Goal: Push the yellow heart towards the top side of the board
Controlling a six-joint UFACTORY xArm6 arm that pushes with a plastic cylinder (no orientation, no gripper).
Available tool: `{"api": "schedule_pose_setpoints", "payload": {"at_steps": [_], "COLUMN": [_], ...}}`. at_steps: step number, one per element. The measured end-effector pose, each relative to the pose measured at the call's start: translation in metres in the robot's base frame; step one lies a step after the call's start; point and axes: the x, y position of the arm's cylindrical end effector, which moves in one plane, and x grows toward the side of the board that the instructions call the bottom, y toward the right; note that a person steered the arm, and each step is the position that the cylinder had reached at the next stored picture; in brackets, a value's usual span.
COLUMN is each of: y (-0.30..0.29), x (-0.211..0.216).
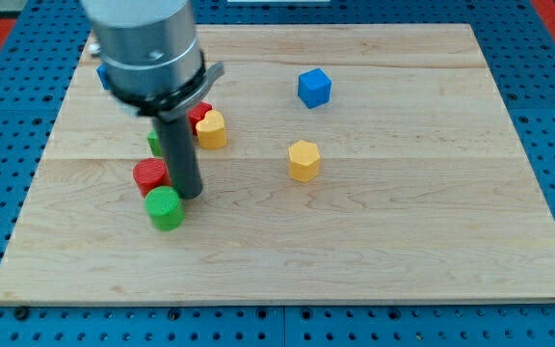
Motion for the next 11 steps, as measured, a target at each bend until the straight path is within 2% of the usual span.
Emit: {"api": "schedule_pose_setpoints", "payload": {"at_steps": [1, 2, 3, 5, 6, 8, 9, 11], "y": [0.013, -0.004, 0.028, 0.027, 0.026, 0.009, 0.008, 0.031], "x": [0.003, -0.002, -0.013, -0.097, -0.118, -0.155, -0.157, -0.182]}}
